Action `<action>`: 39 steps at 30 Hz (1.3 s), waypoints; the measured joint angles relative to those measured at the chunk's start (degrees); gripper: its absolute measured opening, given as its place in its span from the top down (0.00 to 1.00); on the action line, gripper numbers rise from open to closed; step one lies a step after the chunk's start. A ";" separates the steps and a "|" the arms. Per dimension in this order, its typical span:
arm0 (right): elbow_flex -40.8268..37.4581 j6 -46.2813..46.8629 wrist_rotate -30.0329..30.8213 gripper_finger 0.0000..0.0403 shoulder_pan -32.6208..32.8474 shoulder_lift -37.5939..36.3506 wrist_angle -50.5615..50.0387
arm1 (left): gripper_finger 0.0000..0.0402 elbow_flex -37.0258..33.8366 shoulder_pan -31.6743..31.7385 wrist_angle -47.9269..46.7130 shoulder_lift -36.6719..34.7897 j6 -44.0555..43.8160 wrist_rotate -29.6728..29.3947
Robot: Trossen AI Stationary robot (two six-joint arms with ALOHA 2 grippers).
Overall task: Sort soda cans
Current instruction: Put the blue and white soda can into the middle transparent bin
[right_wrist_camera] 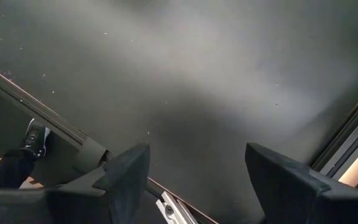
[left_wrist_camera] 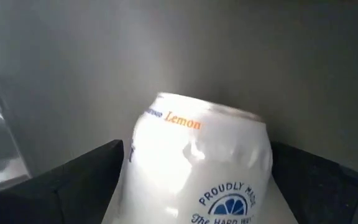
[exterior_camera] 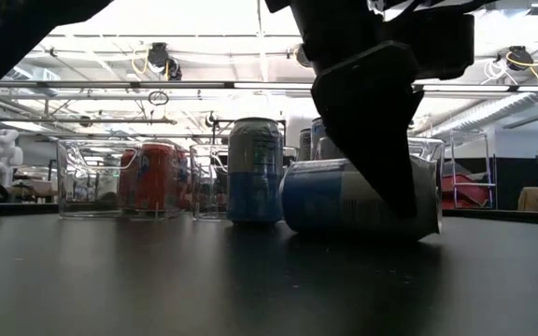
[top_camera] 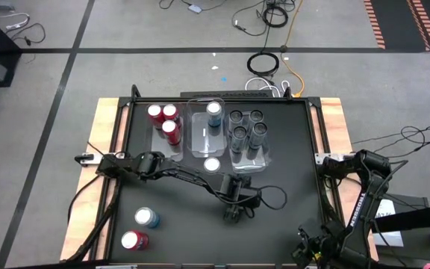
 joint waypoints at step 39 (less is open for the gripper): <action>0.00 -1.06 0.02 0.37 0.00 0.00 0.35 | 0.19 0.09 -0.26 0.79 -0.13 -2.23 -6.44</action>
